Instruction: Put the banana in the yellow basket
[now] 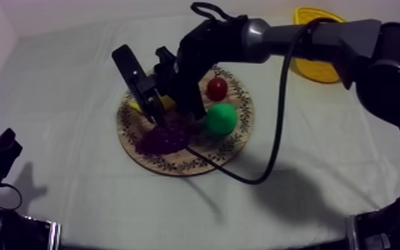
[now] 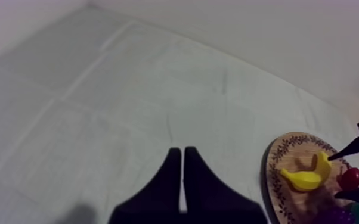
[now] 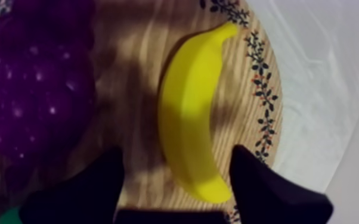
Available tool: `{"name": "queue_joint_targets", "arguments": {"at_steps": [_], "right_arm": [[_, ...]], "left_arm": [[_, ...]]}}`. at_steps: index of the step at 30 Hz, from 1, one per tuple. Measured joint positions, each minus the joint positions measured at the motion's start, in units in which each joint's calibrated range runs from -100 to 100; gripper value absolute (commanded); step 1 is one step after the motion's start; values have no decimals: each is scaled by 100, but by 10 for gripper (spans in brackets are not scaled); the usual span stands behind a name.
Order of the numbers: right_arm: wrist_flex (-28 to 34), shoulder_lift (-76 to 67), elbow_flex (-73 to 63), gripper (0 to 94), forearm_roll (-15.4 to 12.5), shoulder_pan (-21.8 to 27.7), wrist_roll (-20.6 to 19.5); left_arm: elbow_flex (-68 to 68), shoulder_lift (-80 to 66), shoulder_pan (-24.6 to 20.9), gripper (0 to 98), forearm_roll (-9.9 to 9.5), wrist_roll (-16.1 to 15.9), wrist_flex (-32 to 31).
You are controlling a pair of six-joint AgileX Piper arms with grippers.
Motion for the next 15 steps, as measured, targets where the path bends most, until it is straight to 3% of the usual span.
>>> {"name": "queue_joint_targets", "arguments": {"at_steps": [8, 15], "right_arm": [[84, 179, -310, 353, 45, 56, -19], [78, 242, -302, 418, 106, 71, -29]], "left_arm": [[0, 0, 0, 1, 0, 0, 0], [0, 0, 0, 1, 0, 0, 0]]}}
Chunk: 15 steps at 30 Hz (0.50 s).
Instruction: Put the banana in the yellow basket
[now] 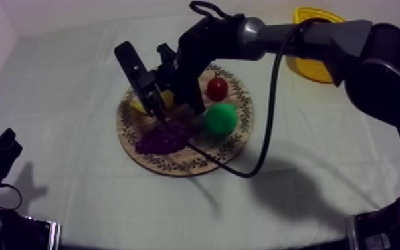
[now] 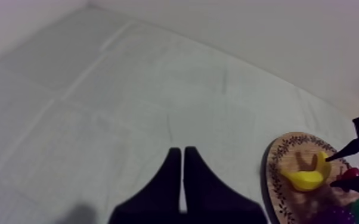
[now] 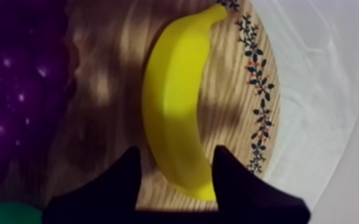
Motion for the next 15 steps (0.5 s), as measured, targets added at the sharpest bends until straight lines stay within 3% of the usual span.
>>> {"name": "queue_joint_targets", "arguments": {"at_steps": [8, 15], "right_arm": [[-178, -130, 216, 579, -69, 41, 56], [-216, -36, 118, 606, -69, 16, 15]], "left_arm": [[0, 0, 0, 1, 0, 0, 0], [0, 0, 0, 1, 0, 0, 0]]}}
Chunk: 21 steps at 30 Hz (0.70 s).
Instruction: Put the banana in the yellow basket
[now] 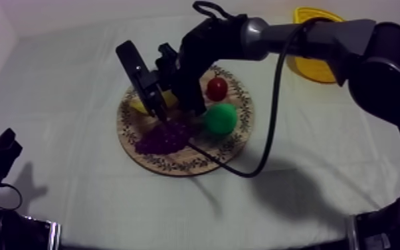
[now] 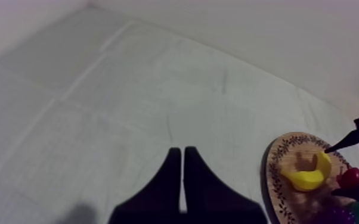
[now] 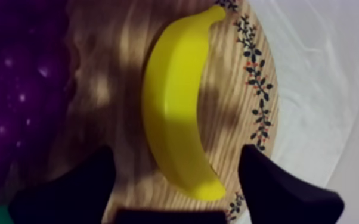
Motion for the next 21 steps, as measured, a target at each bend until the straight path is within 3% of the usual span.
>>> {"name": "queue_joint_targets", "arguments": {"at_steps": [5, 13, 21], "right_arm": [[-6, 204, -162, 571, 7, -5, -21], [-238, 347, -173, 350, 51, 18, -49], [-259, 348, -308, 243, 107, 18, -166]], "left_arm": [[0, 0, 0, 1, 0, 0, 0], [0, 0, 0, 1, 0, 0, 0], [0, 0, 0, 1, 0, 0, 0]]}}
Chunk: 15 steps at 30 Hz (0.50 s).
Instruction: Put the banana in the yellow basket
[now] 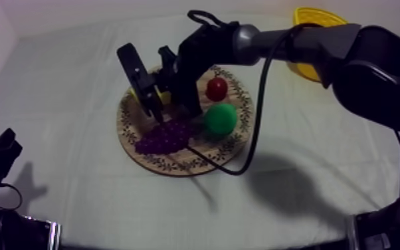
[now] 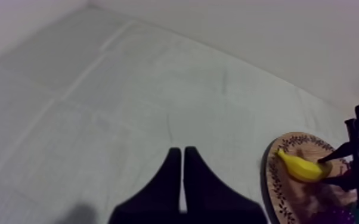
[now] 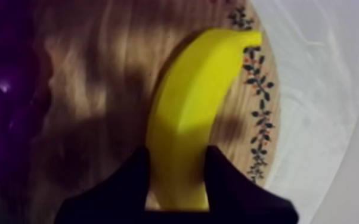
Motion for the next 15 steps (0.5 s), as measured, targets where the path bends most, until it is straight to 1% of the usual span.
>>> {"name": "queue_joint_targets", "arguments": {"at_steps": [8, 15], "right_arm": [[135, -206, 122, 227, -46, -12, -11], [131, -866, 549, 238, -18, 143, 45]], "left_arm": [[0, 0, 0, 1, 0, 0, 0], [0, 0, 0, 1, 0, 0, 0]]}}
